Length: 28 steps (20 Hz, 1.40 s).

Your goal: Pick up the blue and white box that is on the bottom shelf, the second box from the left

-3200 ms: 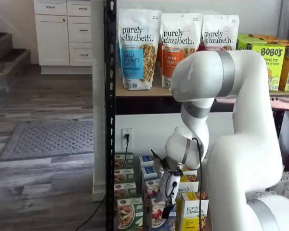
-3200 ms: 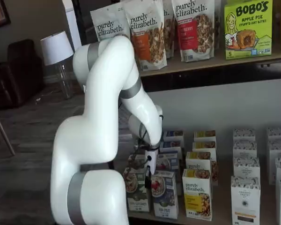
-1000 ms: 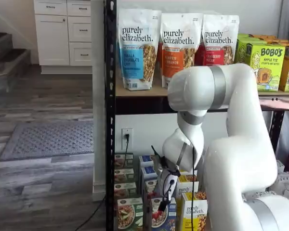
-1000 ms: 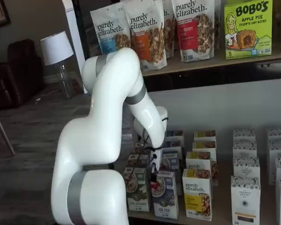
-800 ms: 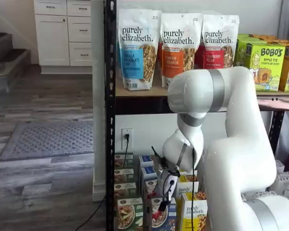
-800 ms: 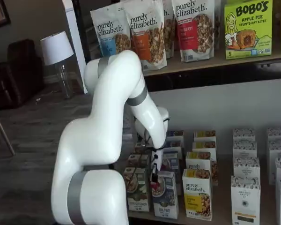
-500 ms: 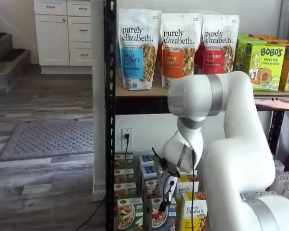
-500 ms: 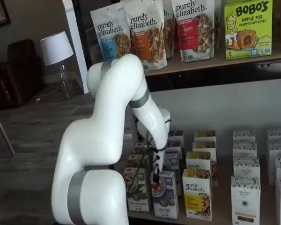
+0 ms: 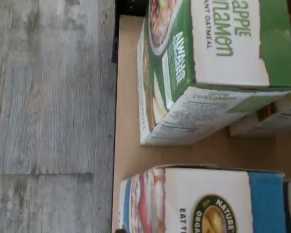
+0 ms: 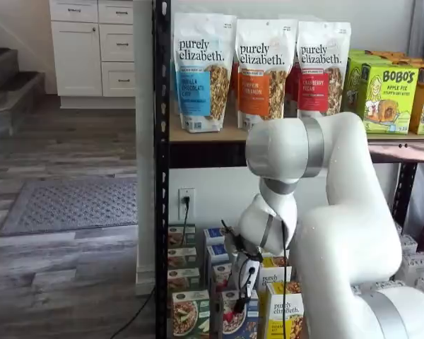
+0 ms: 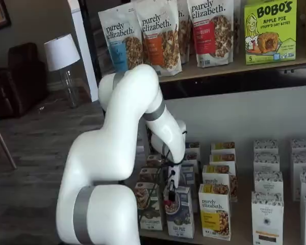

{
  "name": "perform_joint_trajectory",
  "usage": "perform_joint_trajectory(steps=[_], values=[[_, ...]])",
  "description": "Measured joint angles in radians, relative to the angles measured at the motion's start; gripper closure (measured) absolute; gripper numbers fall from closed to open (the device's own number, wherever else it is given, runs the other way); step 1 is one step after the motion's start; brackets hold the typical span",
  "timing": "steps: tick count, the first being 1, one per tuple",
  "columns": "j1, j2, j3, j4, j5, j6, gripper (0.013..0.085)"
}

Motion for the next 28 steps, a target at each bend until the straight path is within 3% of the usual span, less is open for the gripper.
perform_joint_trajectory(steps=[11,16,20,22,28], values=[[0.003,0.023,-0.017,-0.121,0.027,0.107,0.0130],[0.004,0.021,-0.003,-0.143,0.022,0.126,0.0130],[0.004,0.015,0.009,-0.131,0.016,0.113,0.0130],[0.003,0.012,0.013,-0.121,0.019,0.104,0.0210],[0.001,0.004,0.023,-0.116,0.018,0.096,0.0330]])
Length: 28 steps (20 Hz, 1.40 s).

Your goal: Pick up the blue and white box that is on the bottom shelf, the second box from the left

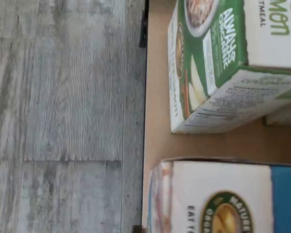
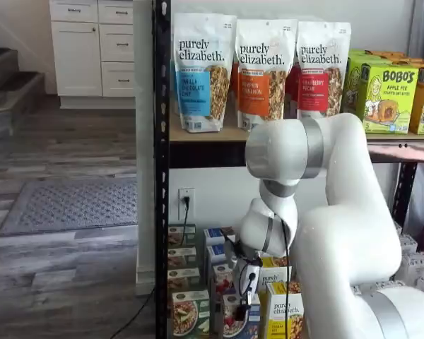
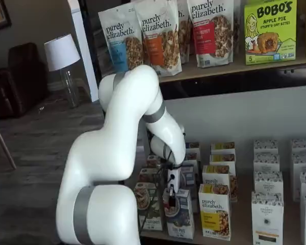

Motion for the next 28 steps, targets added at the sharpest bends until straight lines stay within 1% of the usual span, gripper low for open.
perform_joint_trajectory(steps=[1,5,11,12,13,14,15,16,17,18,22,24,28], values=[[0.000,-0.001,0.002,0.003,-0.001,-0.003,0.0370],[-0.001,-0.003,0.008,-0.002,-0.011,0.000,0.0370],[-0.003,-0.006,0.013,0.002,-0.010,-0.007,0.0370],[-0.004,-0.007,0.014,0.003,-0.009,-0.008,0.0410],[-0.005,-0.008,0.015,0.003,-0.008,-0.009,0.0410],[-0.005,-0.010,0.017,0.003,-0.008,-0.010,0.0450],[-0.006,-0.011,0.020,0.003,-0.008,-0.011,0.0450],[-0.007,-0.013,0.022,0.004,-0.010,-0.012,0.0490],[-0.007,-0.014,0.024,0.005,-0.010,-0.014,0.0490],[-0.008,-0.016,0.027,0.006,-0.010,-0.015,0.0530],[-0.009,-0.022,0.037,-0.012,-0.016,-0.001,0.0530],[-0.007,-0.027,0.042,-0.004,-0.015,-0.007,0.0530],[-0.001,-0.050,0.073,0.033,-0.029,-0.036,0.0530]])
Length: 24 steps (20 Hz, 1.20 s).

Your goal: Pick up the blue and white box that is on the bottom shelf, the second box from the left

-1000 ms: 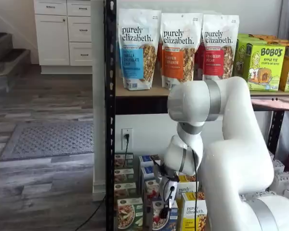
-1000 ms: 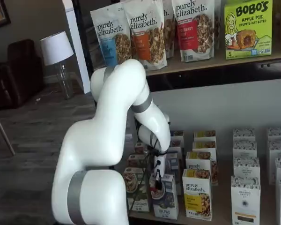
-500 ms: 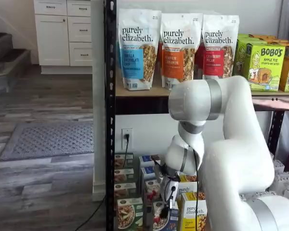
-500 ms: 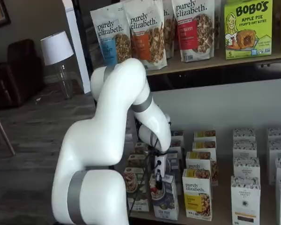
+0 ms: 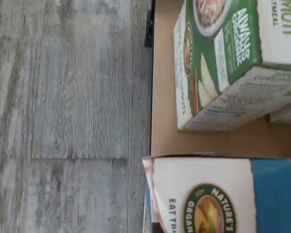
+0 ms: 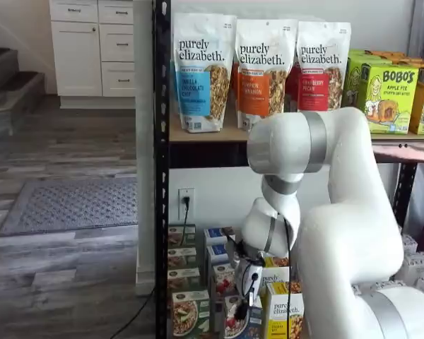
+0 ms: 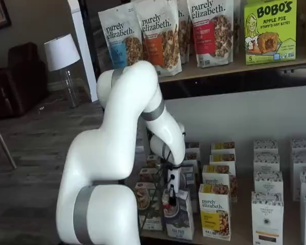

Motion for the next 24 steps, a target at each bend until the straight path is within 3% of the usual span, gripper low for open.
perform_joint_trajectory(steps=[6,18,24], values=[[0.011,-0.058,0.077,0.033,-0.025,-0.023,0.0530],[0.040,-0.240,0.292,0.052,-0.043,-0.019,0.0530],[0.059,-0.346,0.402,0.007,-0.055,0.040,0.0530]])
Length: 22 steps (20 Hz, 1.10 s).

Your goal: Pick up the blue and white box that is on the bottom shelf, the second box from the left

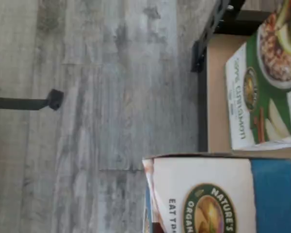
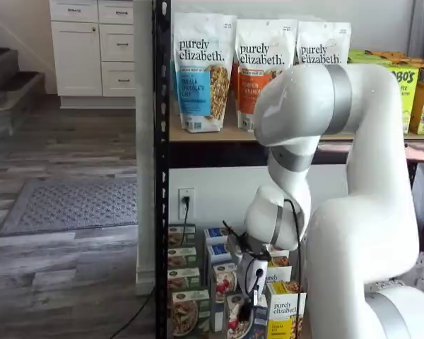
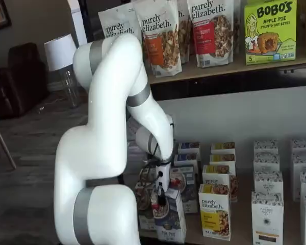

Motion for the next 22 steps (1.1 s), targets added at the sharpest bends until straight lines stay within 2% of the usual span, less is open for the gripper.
perform_joint_trajectory(steps=[3,9,13,17,22], values=[[0.008,-0.067,0.058,-0.071,0.017,0.074,0.0530],[0.021,-0.181,0.159,-0.145,0.030,0.158,0.0530],[0.027,-0.252,0.216,-0.213,0.043,0.227,0.0530],[0.026,-0.330,0.265,-0.298,0.086,0.307,0.0530],[0.026,-0.472,0.339,-0.360,0.162,0.368,0.0530]])
